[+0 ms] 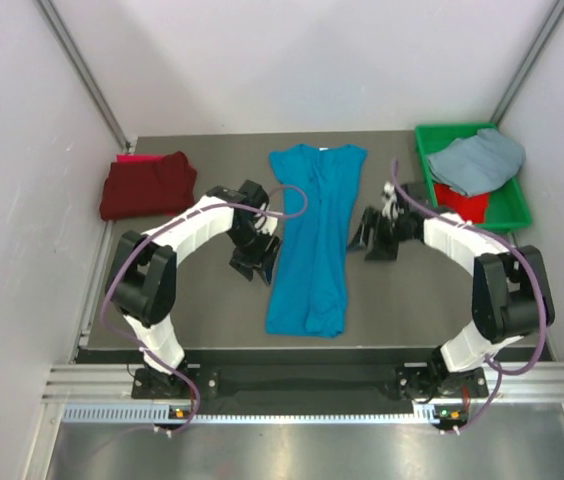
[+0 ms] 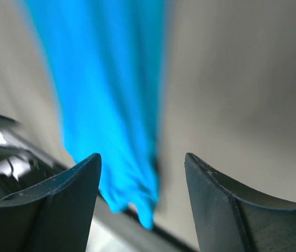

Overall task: Fold and stack the t-shirts
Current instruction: Fold the tshirt

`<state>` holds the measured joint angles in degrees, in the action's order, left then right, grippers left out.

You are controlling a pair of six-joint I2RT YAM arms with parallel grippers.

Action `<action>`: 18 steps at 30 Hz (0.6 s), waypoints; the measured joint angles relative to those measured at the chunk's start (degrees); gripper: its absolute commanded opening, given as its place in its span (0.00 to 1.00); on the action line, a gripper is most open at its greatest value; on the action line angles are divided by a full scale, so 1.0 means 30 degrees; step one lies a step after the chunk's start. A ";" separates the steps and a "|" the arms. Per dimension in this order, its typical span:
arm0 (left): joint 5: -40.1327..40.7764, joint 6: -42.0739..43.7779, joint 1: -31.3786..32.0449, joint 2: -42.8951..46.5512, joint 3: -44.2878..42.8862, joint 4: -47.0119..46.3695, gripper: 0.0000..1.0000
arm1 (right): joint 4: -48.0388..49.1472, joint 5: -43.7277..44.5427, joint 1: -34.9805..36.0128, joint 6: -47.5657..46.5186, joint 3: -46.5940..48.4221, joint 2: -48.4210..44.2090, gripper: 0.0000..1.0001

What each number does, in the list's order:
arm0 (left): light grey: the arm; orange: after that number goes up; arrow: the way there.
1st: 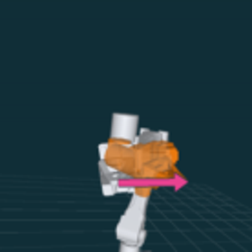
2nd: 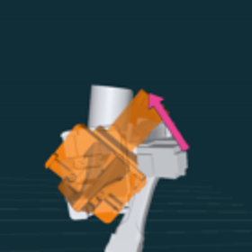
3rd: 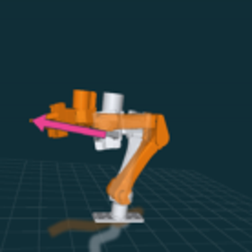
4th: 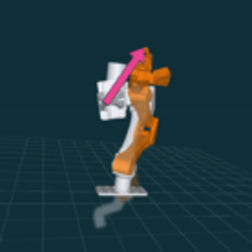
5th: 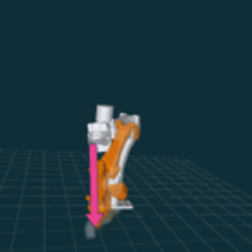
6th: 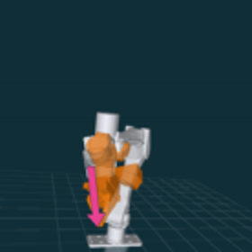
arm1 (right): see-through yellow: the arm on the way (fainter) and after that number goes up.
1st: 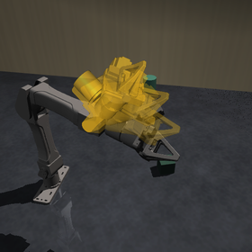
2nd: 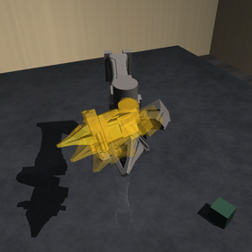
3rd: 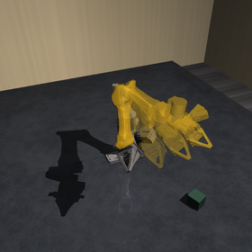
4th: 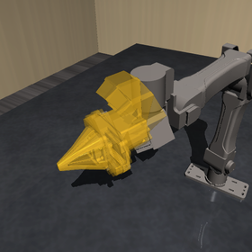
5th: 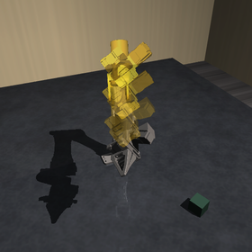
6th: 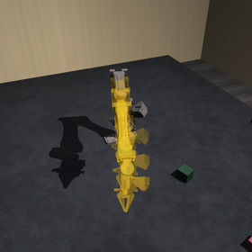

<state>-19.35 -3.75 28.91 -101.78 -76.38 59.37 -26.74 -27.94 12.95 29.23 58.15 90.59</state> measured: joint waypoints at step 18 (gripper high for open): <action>-0.4932 -0.5778 -0.0423 -0.0044 0.6258 -0.4437 0.53 | 0.3060 -0.3614 0.2681 0.4692 -1.0404 -0.5100 0.60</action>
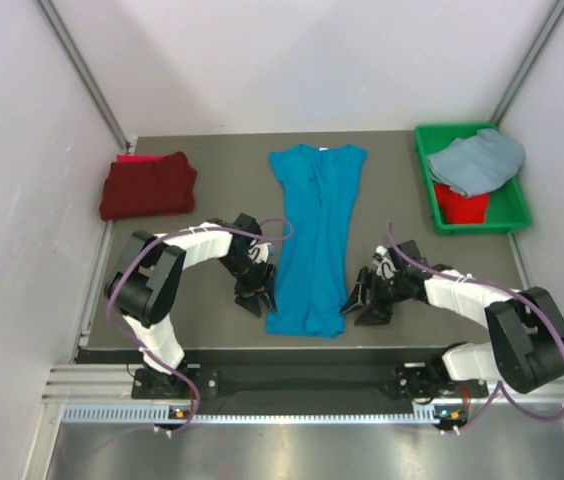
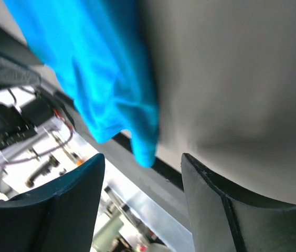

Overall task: Fold and stack the t-shirts
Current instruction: Fold the tshirt

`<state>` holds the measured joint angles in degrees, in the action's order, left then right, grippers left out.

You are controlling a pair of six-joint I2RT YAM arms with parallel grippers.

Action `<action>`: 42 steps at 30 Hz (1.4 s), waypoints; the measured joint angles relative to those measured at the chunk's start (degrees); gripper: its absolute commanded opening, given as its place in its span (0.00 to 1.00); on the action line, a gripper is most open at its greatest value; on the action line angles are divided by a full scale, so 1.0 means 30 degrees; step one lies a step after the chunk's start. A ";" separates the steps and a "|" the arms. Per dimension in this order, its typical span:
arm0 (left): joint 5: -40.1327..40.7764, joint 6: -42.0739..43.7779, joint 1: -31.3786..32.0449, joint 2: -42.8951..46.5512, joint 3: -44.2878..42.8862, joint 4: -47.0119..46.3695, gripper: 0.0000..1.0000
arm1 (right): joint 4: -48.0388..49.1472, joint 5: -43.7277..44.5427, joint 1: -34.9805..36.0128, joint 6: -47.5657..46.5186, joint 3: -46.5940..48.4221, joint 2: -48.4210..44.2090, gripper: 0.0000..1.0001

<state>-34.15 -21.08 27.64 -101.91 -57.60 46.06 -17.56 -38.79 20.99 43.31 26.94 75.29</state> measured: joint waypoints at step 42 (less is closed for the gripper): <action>-0.0459 -0.1938 0.1260 0.0947 0.2280 -0.2645 0.43 | 0.2696 0.2076 0.3745 0.1202 0.0044 0.2033 0.00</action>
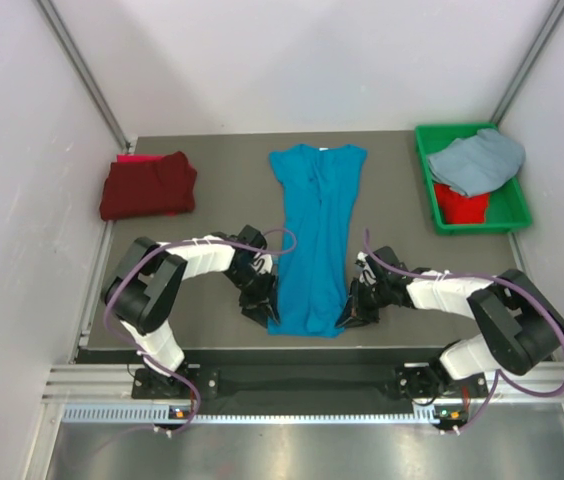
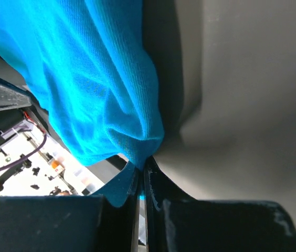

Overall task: Fold and stack the t-shirts
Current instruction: Fold the tshirt

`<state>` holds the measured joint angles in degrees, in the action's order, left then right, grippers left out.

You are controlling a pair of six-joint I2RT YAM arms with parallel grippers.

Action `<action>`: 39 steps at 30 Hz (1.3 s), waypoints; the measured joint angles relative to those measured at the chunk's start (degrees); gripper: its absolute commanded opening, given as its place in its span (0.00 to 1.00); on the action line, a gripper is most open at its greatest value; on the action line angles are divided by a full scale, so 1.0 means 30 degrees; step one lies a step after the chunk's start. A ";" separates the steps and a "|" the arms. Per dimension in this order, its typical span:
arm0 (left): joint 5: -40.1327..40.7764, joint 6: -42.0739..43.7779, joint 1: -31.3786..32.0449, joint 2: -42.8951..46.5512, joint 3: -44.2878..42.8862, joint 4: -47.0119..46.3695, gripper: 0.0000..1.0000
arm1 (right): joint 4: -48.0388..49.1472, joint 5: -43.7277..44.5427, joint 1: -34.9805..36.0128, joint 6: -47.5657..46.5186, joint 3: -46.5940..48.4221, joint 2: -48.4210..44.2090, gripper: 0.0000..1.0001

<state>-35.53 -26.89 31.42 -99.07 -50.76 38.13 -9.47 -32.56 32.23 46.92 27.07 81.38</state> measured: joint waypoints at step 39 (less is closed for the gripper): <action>0.2229 0.2659 0.0204 0.0692 -0.6455 0.1464 0.00 | -0.5209 0.1982 -0.3300 -0.5646 0.4801 -0.4211 0.00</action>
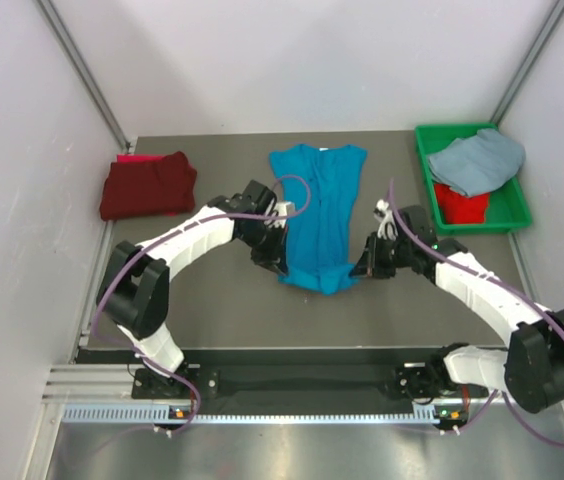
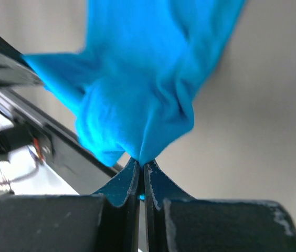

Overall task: Fold and stack the t-shirts
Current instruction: Fold the tshirt

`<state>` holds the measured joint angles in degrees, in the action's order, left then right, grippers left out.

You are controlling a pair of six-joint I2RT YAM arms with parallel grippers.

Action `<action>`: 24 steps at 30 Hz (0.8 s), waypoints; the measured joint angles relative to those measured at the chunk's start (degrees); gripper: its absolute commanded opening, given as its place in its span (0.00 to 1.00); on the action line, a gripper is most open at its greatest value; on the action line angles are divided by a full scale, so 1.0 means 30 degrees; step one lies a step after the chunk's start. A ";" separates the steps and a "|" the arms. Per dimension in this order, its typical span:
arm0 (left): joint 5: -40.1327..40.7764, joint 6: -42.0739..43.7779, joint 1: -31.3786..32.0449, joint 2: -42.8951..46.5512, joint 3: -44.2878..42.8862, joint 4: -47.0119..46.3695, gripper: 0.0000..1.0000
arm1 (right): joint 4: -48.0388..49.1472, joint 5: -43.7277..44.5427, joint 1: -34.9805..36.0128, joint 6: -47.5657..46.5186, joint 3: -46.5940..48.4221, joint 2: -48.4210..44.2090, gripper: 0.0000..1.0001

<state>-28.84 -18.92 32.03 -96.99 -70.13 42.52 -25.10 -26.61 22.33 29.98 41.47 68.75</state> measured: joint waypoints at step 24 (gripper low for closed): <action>0.2382 0.2310 -0.3541 -0.6368 -0.9719 -0.0313 0.00 | 0.1712 0.0495 -0.2324 -0.2011 0.9617 0.7526 0.00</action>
<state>-21.69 -11.99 21.41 -116.09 -99.29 41.58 -19.97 -25.12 15.35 23.94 70.32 91.33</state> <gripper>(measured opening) 0.015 0.011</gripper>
